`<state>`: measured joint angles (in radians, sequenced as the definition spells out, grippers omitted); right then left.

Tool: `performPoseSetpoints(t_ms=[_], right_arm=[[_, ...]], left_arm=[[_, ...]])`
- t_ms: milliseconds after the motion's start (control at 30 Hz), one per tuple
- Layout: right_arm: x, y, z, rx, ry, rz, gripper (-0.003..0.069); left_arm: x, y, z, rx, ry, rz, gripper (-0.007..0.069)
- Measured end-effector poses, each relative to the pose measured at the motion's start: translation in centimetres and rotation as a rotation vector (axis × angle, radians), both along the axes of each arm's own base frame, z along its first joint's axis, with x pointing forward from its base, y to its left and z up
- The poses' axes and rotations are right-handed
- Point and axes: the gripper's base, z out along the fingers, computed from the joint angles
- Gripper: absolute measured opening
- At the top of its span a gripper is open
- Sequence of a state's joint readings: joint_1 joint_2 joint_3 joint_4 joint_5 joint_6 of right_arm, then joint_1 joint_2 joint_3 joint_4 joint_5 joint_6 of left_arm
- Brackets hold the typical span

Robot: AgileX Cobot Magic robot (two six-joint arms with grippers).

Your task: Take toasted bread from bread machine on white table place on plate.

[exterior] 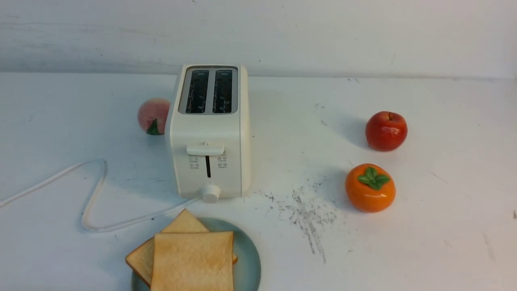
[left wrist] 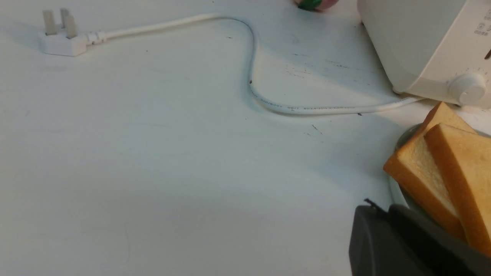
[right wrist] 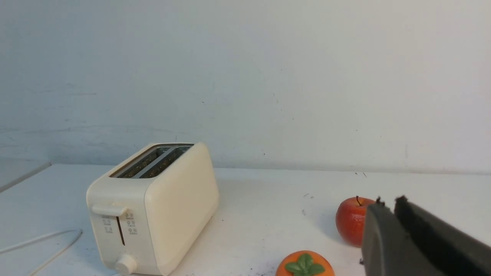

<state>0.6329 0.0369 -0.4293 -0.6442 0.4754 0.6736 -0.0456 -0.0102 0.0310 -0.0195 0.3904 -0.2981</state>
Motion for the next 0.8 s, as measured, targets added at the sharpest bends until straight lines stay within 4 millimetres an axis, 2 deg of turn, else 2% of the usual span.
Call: performPoseSetpoints(t_ms=[633, 800], right_arm=[[0.0, 0.1, 0.0, 0.019, 0.011, 0.014, 0.0061], [-0.6, 1.3, -0.4, 0.028, 0.066, 0.166, 0.0067]], left_arm=[[0.0, 0.0, 0.0, 0.0, 0.0, 0.0, 0.0056], [0.0, 0.0, 0.0, 0.0, 0.0, 0.0, 0.0057]])
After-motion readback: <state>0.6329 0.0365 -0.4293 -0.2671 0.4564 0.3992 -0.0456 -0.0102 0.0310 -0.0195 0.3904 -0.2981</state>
